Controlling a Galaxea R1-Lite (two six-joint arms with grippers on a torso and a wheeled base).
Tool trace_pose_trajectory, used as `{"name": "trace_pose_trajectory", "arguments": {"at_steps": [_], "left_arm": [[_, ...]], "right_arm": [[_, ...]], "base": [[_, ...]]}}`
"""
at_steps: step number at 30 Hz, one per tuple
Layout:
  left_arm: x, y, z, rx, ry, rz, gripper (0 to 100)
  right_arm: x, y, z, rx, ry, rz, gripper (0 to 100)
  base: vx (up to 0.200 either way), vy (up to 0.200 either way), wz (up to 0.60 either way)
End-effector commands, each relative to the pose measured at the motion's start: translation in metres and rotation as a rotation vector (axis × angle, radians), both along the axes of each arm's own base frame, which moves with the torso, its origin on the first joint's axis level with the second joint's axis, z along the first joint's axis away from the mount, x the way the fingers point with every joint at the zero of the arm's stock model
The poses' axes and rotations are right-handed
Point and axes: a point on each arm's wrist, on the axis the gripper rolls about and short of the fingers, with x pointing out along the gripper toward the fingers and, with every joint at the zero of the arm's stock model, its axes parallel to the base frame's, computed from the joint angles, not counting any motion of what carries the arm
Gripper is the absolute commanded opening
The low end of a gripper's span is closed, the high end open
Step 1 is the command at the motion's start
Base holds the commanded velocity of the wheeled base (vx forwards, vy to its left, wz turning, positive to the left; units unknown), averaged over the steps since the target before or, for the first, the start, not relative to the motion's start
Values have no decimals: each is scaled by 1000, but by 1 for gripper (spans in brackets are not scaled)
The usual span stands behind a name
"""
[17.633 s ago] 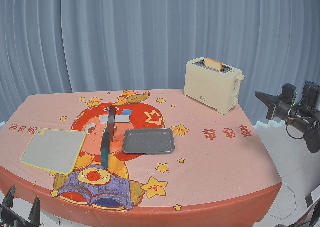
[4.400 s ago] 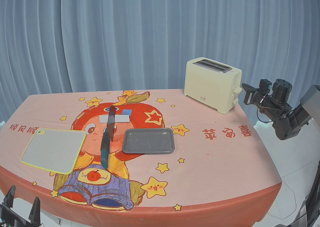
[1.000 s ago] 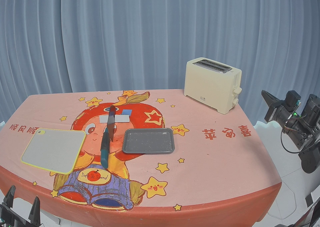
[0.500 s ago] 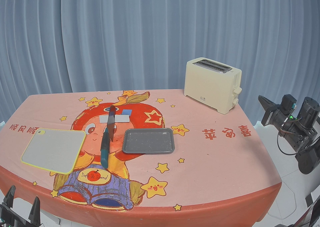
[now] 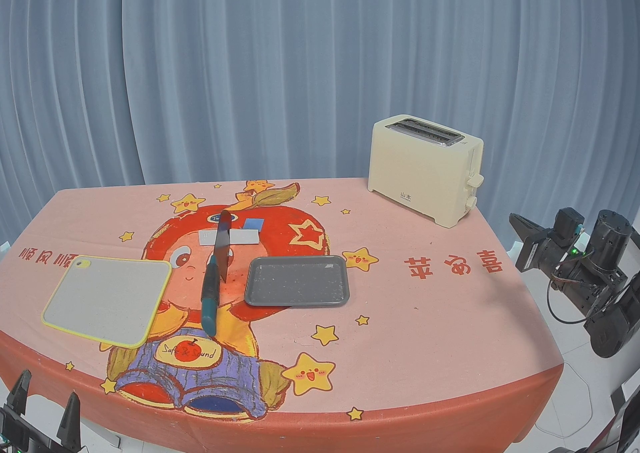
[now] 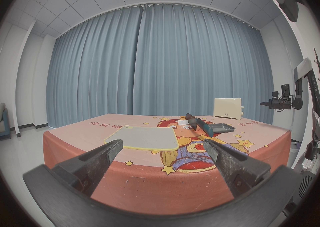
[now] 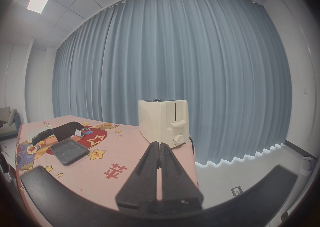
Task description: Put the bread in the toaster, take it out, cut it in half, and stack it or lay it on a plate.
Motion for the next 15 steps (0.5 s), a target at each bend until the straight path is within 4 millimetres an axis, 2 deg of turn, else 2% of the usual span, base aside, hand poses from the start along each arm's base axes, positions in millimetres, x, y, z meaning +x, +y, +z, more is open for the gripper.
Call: {"name": "trace_pose_trajectory", "arguments": {"at_steps": [1, 8, 15], "left_arm": [[0, 0, -5, 1, 2, 1, 100], [0, 0, -5, -1, 2, 1, 100], [0, 0, -5, -1, 1, 1, 100]], "right_arm": [[-1, -5, -5, -2, 20, -11, 0], [-1, -7, -12, -7, 49, -14, 0], [8, -18, -2, 0, -3, -25, 0]], "base": [[0, 0, 0], [0, 0, 0], [0, 0, 0]]}}
